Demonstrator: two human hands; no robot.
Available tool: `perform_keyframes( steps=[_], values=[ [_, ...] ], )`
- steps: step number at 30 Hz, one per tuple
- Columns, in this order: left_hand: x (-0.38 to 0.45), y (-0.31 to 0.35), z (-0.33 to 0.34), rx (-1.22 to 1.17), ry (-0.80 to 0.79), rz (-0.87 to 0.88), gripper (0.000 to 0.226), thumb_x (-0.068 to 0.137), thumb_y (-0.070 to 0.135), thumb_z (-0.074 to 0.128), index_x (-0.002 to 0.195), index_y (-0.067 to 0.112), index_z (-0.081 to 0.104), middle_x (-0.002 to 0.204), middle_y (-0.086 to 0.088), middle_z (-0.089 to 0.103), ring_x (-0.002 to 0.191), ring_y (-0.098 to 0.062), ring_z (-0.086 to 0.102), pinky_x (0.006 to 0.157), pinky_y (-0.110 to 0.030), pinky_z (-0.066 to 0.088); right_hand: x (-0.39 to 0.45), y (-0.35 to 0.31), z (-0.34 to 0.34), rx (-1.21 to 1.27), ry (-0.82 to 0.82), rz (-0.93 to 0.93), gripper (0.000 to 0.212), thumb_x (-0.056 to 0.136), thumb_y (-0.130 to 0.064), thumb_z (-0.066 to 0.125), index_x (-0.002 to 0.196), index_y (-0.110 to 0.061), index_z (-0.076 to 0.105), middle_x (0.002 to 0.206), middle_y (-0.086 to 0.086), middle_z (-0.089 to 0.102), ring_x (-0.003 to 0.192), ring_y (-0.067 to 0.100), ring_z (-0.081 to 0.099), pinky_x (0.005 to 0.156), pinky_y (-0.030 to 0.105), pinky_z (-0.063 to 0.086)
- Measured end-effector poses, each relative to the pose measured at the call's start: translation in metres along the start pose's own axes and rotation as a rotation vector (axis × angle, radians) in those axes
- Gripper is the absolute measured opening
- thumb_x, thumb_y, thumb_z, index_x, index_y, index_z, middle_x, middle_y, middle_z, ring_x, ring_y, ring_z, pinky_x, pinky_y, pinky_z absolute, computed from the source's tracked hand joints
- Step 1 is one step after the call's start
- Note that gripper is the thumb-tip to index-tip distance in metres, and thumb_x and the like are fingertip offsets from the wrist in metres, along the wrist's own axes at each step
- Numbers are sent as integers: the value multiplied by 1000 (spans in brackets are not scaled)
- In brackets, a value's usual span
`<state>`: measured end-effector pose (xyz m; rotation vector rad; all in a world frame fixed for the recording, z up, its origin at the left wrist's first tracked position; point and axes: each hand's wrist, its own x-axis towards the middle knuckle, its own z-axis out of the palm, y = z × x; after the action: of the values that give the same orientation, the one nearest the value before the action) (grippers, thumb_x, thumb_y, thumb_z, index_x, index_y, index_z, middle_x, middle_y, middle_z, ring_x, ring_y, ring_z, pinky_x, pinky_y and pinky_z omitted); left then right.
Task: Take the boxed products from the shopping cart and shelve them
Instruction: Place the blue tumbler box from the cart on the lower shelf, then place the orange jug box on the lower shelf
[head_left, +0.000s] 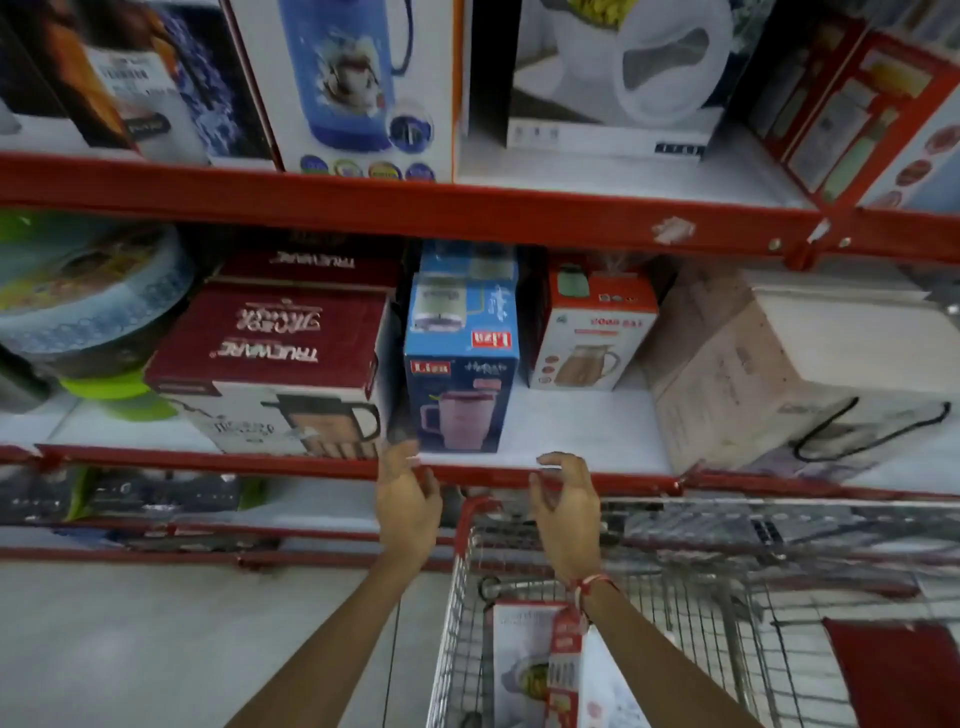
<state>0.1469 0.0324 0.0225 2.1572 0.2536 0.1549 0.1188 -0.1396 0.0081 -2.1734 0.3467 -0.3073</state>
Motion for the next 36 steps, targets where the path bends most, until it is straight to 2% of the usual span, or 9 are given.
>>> perform_keyframes(
  steps=[6,11,14,16,19,24,28,32,36],
  values=[
    [-84,-19,56,8,-412,-54,14,85,-1,55,95,4,63,88,-14,68,80,-24,63,72,-30,50,-88,102,-44,-224,-77,399,39,89,-10,61,127,-5,51,135,21,46,125,40,44,103,51,44],
    [-167,-39,112,108,-823,-278,22,90,10,56,111,6,59,108,-13,69,84,-19,66,62,-16,55,-139,167,-97,-267,-213,959,92,78,-34,76,148,-2,24,149,25,36,138,40,33,113,49,32],
    [-198,-46,127,64,-1046,-399,36,93,16,53,128,8,49,125,-12,62,98,-21,66,73,-25,59,-151,172,-111,123,-402,1160,52,84,-27,71,126,-2,53,136,25,54,115,37,57,102,49,46],
    [-202,-42,125,83,-1041,-435,38,92,14,54,130,9,49,128,-11,60,104,-25,65,80,-32,58,-148,162,-112,198,-470,1086,12,88,-17,66,97,-9,64,125,24,64,93,29,64,77,38,55],
    [-185,-31,106,115,-917,-409,35,90,9,55,125,14,54,121,-9,66,87,-19,68,73,-35,61,-131,140,-114,206,-485,955,20,88,-9,64,107,-7,62,113,14,68,87,21,64,59,25,48],
    [-138,-4,40,-204,-819,-412,50,84,4,63,131,17,49,113,-3,69,83,-9,67,54,-20,58,-106,99,-133,312,-489,739,38,83,-2,69,108,-28,62,109,1,69,100,22,67,81,43,60],
    [-127,16,13,-214,-766,-329,55,81,4,67,132,15,50,117,-4,68,93,-15,68,60,-21,59,-94,74,-139,302,-475,628,43,78,-1,74,100,-34,60,103,-8,70,95,12,68,70,32,62],
    [-115,47,8,-269,-607,-162,42,74,1,74,110,22,65,84,22,73,83,0,70,67,-15,58,-65,53,-152,154,-354,425,51,70,0,80,103,-28,53,104,-10,69,93,10,68,76,29,60],
    [-83,88,21,-268,-341,48,37,74,1,74,107,12,61,95,6,73,87,-8,70,77,-24,59,-19,25,-163,31,-136,178,56,72,-9,81,111,-27,45,86,-24,65,75,-12,66,63,6,54]
  ],
)
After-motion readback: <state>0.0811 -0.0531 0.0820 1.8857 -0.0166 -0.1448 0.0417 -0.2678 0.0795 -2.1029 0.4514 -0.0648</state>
